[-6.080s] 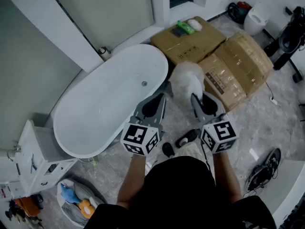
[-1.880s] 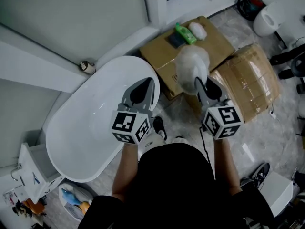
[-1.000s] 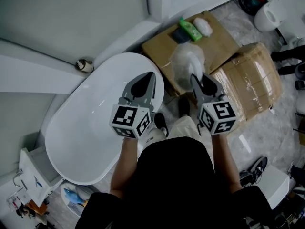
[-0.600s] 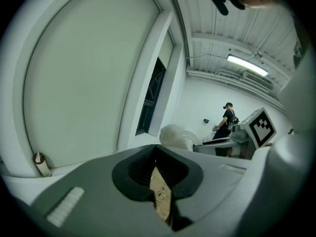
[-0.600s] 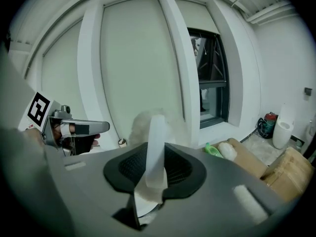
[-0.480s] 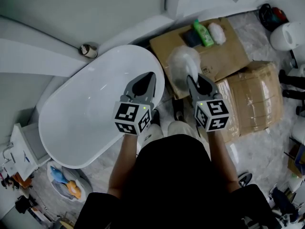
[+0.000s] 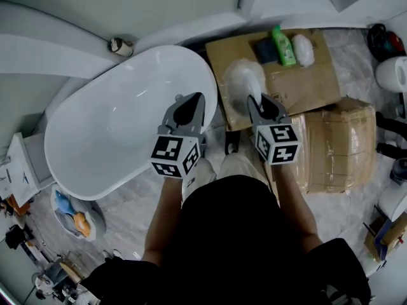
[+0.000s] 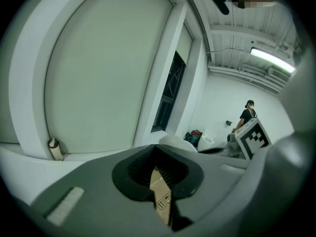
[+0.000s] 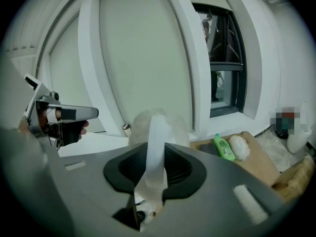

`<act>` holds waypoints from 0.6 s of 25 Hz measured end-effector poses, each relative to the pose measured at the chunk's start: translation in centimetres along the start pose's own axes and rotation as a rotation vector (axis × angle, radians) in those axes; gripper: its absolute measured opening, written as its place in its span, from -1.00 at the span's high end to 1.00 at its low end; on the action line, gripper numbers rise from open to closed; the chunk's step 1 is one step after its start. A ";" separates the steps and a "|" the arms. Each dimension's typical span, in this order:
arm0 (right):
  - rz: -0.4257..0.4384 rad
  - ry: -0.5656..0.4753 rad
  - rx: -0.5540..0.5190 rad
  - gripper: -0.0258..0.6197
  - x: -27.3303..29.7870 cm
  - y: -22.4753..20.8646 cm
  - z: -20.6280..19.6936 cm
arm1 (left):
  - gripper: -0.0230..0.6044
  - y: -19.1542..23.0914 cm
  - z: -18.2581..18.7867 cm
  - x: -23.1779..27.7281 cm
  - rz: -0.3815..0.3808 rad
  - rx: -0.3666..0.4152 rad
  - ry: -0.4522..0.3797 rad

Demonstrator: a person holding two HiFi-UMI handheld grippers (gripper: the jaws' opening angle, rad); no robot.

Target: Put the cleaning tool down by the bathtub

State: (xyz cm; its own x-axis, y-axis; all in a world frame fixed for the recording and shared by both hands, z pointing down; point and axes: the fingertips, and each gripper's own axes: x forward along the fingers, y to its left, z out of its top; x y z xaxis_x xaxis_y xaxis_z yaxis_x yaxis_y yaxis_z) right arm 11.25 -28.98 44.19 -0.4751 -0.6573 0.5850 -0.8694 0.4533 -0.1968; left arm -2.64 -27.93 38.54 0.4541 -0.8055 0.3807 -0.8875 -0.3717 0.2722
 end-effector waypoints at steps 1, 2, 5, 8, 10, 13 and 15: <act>0.009 0.012 -0.001 0.63 0.5 -0.4 -0.4 | 0.93 0.1 -0.2 0.3 0.015 -0.007 0.001; 0.018 0.023 -0.002 0.63 1.1 -0.7 -0.8 | 0.93 0.1 -0.4 0.5 0.030 -0.014 0.002; 0.049 0.056 -0.011 0.63 2.7 -1.4 -2.2 | 0.93 0.1 -1.3 0.8 0.065 -0.028 0.012; 0.070 0.090 -0.026 0.63 4.3 -1.9 -3.8 | 0.93 0.1 -2.7 0.9 0.091 -0.037 0.037; 0.082 0.116 -0.033 0.63 5.3 -2.2 -5.0 | 0.93 0.4 -3.6 1.2 0.111 -0.052 0.053; 0.096 0.151 -0.037 0.63 6.7 -2.7 -6.8 | 0.93 0.7 -4.7 1.6 0.138 -0.074 0.072; 0.101 0.177 -0.038 0.63 7.6 -3.1 -7.9 | 0.93 0.9 -5.2 1.9 0.152 -0.083 0.082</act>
State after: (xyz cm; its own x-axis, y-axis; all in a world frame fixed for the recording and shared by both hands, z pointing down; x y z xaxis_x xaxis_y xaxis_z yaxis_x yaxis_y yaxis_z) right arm 11.43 -30.63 55.45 -0.5252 -0.4927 0.6938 -0.8113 0.5359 -0.2336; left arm -2.24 -27.39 44.08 0.3236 -0.8076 0.4930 -0.9383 -0.2069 0.2771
